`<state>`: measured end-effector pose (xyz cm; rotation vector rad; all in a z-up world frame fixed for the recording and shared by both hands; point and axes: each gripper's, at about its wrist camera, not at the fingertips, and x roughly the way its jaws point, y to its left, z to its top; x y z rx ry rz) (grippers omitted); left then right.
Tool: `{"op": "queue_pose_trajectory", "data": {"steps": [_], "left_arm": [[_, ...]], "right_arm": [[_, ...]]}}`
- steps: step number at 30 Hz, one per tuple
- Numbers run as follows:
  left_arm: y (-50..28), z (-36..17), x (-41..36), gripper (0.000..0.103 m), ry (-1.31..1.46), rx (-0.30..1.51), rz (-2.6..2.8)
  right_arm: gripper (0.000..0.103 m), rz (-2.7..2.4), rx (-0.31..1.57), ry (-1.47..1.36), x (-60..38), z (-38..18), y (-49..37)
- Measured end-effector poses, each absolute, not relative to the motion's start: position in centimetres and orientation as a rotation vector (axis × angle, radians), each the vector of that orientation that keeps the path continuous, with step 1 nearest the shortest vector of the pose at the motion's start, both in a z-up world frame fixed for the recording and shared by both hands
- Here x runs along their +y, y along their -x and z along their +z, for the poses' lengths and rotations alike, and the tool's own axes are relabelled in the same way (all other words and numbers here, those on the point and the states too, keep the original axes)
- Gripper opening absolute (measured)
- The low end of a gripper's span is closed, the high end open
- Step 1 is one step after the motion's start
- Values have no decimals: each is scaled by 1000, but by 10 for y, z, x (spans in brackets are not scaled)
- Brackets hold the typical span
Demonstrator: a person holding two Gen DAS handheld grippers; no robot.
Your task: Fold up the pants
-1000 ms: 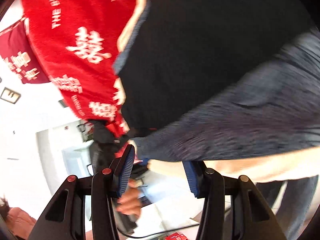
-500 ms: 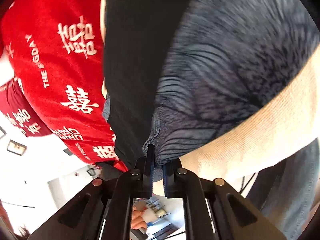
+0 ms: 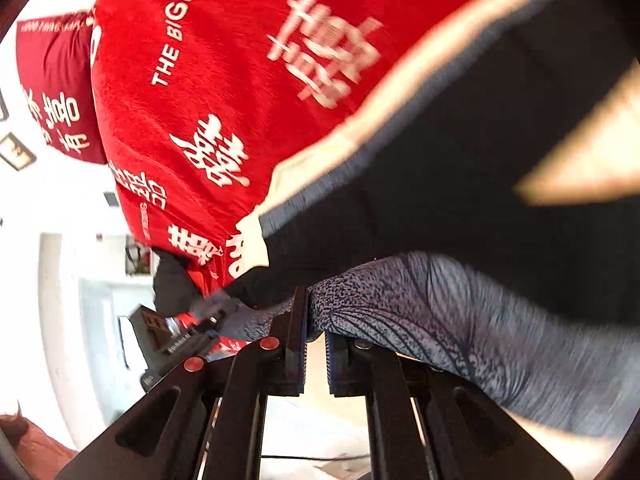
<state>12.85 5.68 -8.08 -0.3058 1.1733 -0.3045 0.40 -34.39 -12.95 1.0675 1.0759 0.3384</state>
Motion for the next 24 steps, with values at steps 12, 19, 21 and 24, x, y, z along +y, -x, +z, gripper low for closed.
{"op": "queue_pose_trajectory", "data": {"steps": [12,19,21,24], "left_arm": [[-254,-185,14,32,156,1251,-62],[-235,-141,10,39,39,1205,-32],[-225,-137,2,75,-18,1203,-53],[-224,-151,-18,75,-78,1217,-86]], "right_arm": [[12,305,1377,-884,-366,-236,-190],[81,387,1391,-752,-342,-207,-189],[80,416,1370,-650,-328,-180,-179],[48,437,1365,-577,-309,-168,-173]]}}
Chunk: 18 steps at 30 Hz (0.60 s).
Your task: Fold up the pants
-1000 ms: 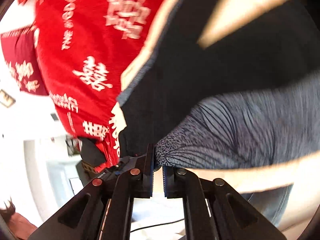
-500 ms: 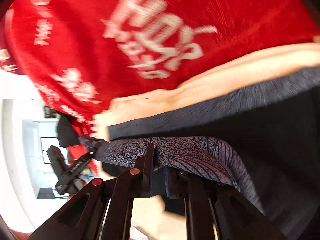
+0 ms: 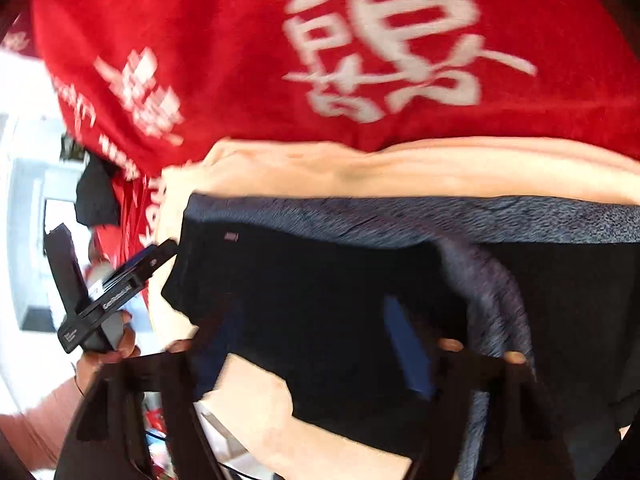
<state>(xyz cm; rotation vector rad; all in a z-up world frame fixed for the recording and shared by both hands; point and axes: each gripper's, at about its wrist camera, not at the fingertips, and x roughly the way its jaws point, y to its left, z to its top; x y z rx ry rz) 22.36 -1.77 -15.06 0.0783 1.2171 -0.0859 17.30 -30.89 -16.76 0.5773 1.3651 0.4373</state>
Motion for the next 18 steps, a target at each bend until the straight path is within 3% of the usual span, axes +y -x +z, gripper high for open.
{"op": "queue_pose_trajectory", "data": {"steps": [7,11,14,16,18], "left_arm": [[-253,-206,-35,76,-93,1232,-1],[-264,-210,-37,83,-117,1243,12],[-264,-200,-33,83,-86,1282,5],[-255,-189,-35,83,-70,1295,-18],[-238,-178,-41,83,-72,1309,-38]], "right_arm": [[39,356,1434,-405,-291,-216,-211],[36,277,1360,-507,-320,-218,-232],[42,271,1334,-622,-334,-206,-231],[58,286,1309,-564,-338,-189,-218],[64,301,1289,-541,-351,-175,-198]]}}
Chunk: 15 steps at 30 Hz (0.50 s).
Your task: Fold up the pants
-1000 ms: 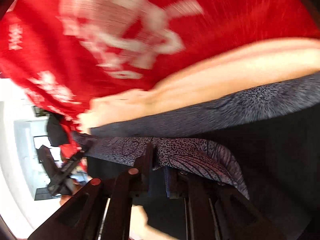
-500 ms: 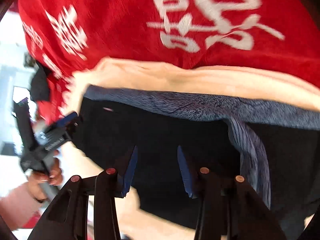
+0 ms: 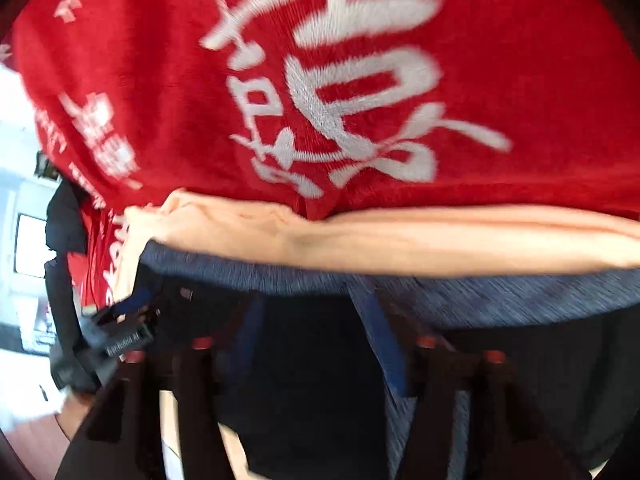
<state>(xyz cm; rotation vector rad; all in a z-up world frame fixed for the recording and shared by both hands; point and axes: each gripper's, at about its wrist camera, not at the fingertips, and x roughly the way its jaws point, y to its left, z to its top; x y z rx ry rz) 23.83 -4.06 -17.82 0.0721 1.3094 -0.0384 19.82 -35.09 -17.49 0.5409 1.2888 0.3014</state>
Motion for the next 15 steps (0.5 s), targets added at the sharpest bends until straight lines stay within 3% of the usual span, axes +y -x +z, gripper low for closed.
{"op": "queue_pose_trajectory", "data": {"steps": [15], "left_arm": [[-108,-172,-148,83,-198,1430,-325]], "right_arm": [[64,-34,1315,-905,-471,-148,35]]}}
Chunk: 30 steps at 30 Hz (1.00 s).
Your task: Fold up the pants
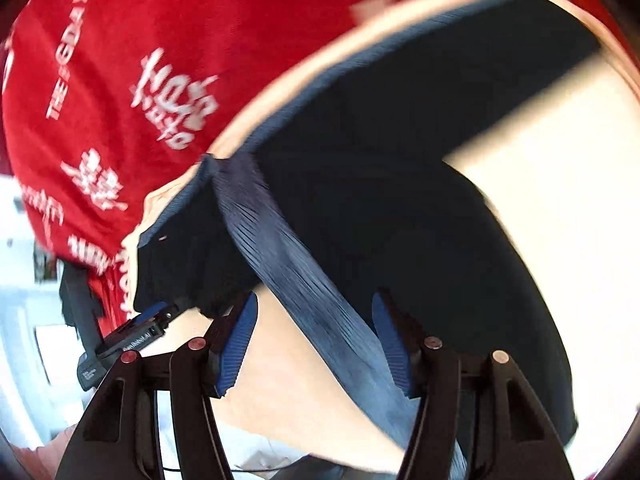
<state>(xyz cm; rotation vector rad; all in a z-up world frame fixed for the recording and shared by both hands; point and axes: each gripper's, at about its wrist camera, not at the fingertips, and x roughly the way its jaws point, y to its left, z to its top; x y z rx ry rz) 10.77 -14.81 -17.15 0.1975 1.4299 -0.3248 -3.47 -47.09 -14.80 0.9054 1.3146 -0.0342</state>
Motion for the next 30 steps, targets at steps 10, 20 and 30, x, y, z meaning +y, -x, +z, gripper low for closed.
{"op": "queue_pose_trajectory", "data": {"steps": [10,20,30], "left_arm": [[-45,-167,-193,83,-305,1400,-538],[-13,-165,-202,83,-321,1397,-629],[-9,-188,-259,83,-130,1552,-737]], "right_arm": [[64,-342,1282,-1111,-461,-179,215],[48,-278,1155,-1210,-452,-197,237],[3,-107,1132,-1399,-468,-215,227]]}}
